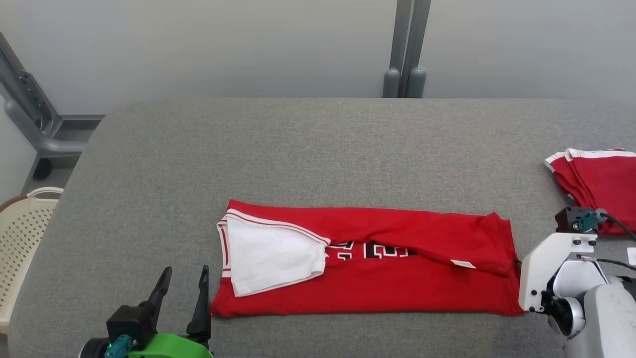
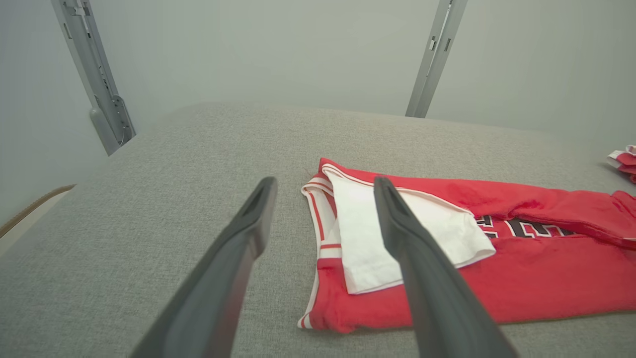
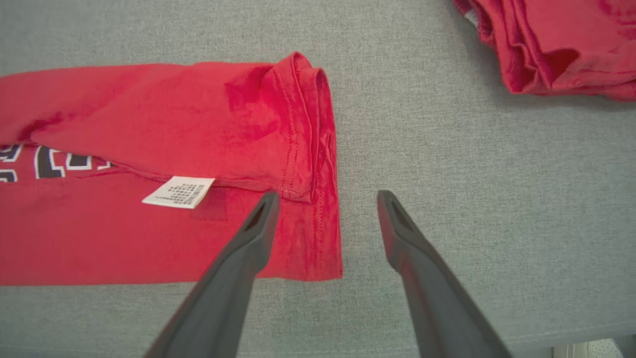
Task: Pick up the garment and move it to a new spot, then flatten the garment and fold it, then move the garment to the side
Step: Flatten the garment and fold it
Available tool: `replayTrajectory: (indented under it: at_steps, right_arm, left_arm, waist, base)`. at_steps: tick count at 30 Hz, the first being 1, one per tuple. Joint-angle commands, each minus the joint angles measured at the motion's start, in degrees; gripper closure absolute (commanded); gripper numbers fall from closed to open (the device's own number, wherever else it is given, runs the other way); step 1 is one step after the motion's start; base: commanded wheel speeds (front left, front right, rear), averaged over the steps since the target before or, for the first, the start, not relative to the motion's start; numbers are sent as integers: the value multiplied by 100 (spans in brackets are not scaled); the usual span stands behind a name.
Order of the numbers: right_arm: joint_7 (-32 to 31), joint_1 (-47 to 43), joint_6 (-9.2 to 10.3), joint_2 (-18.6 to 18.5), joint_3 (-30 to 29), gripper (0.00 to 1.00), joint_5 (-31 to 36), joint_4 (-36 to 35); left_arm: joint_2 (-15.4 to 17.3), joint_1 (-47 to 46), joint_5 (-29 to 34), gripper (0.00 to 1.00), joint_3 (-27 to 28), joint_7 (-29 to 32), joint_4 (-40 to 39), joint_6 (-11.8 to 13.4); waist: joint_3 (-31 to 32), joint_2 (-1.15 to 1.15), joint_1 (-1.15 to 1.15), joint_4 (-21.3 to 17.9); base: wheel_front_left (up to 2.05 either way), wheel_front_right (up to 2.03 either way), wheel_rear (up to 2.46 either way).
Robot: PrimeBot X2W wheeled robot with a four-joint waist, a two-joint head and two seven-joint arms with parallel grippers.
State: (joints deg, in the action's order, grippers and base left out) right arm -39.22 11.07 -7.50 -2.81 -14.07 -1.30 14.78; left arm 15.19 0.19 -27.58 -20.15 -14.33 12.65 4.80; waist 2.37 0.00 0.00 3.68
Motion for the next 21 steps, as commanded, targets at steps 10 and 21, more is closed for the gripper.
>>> replayTrajectory:
  at_steps: [10,21]
  right_arm:
    - [-610,497,4,-17,-229,0,406,87]
    - [-572,690,4,-20,-533,0,795,503]
  left_arm:
    - [48,-221,-20,0,-64,44,64,-75]
    - [93,-355,11,0,-116,27,70,-122]
  waist:
    - [-200,0,0,264]
    - [-494,0,0,460]
  base:
    - [0,0,0]
    - [0,0,0]
